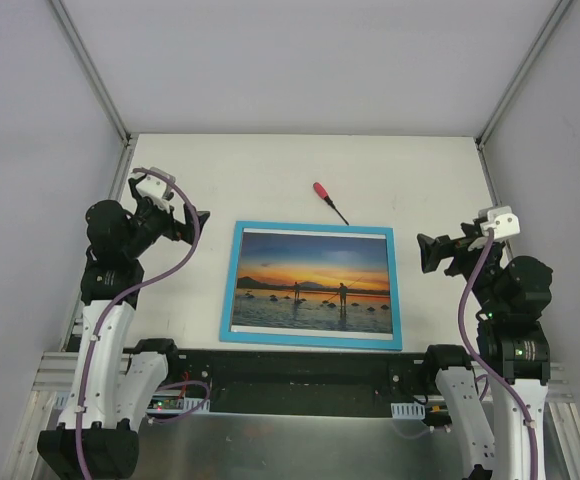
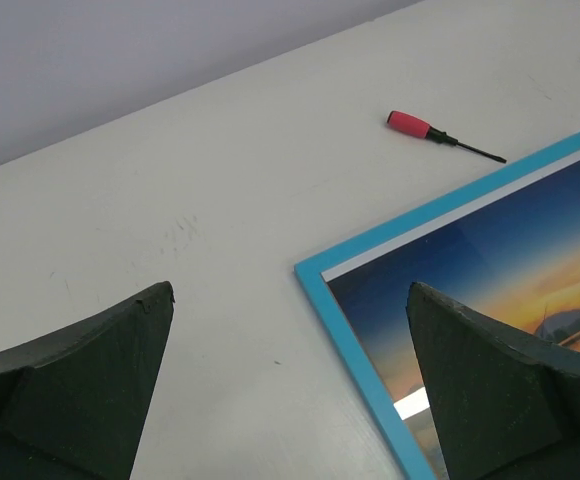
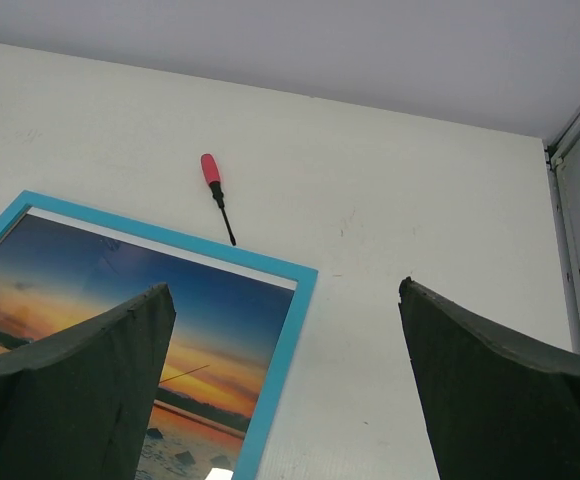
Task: Take the photo out of the frame
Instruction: Turn over the photo frame at the center of the board.
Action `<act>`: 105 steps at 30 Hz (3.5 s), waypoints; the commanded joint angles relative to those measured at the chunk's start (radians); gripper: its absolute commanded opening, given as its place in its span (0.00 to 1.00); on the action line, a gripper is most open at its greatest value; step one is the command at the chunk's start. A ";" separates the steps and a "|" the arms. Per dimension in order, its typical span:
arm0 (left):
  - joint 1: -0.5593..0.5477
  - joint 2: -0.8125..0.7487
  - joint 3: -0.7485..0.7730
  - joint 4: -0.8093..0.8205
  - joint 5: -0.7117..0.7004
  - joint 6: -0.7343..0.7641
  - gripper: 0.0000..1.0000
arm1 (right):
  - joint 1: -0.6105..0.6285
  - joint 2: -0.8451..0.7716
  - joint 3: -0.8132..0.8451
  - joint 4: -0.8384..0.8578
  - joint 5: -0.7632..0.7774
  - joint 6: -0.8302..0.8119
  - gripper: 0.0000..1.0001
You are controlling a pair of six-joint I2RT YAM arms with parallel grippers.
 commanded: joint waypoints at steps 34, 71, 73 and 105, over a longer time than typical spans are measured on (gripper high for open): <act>-0.347 0.277 -0.094 -0.034 -0.329 0.260 0.99 | 0.324 0.339 0.045 -0.263 -0.161 -0.665 0.96; -0.314 0.867 0.183 -0.190 -0.247 0.005 0.98 | 0.429 0.631 -0.007 0.037 0.209 -0.312 0.96; -0.298 0.887 0.196 -0.195 -0.222 -0.001 0.95 | 0.423 0.631 -0.006 0.037 0.192 -0.306 0.96; -0.265 1.051 0.272 -0.250 -0.171 -0.113 0.45 | 0.459 0.611 0.046 -0.016 0.045 -0.401 0.96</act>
